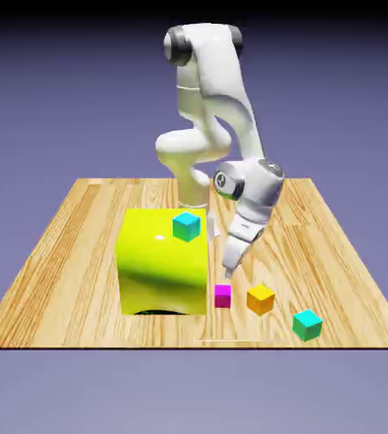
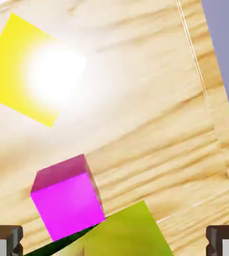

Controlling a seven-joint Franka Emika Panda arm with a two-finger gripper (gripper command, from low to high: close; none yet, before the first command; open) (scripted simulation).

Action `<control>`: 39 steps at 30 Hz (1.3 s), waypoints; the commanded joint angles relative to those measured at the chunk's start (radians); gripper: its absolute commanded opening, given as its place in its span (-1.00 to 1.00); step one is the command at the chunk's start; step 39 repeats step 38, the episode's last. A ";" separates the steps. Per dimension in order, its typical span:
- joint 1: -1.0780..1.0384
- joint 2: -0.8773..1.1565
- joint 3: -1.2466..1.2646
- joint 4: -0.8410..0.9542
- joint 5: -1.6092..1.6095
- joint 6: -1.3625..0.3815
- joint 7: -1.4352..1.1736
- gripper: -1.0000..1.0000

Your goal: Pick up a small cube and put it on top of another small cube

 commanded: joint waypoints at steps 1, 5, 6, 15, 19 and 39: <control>0.022 0.036 -0.004 0.012 -0.032 -0.030 -0.023 0.00; 0.042 0.145 -0.035 0.032 -0.116 0.002 -0.004 0.00; 0.040 0.181 -0.049 0.036 -0.143 0.034 0.017 0.00; 0.043 0.113 -0.023 0.028 -0.093 -0.025 -0.022 -1.00; 0.019 0.118 0.082 0.128 -0.114 -0.084 -0.144 -1.00; -0.062 0.339 0.350 0.496 -0.341 -0.121 -0.435 1.00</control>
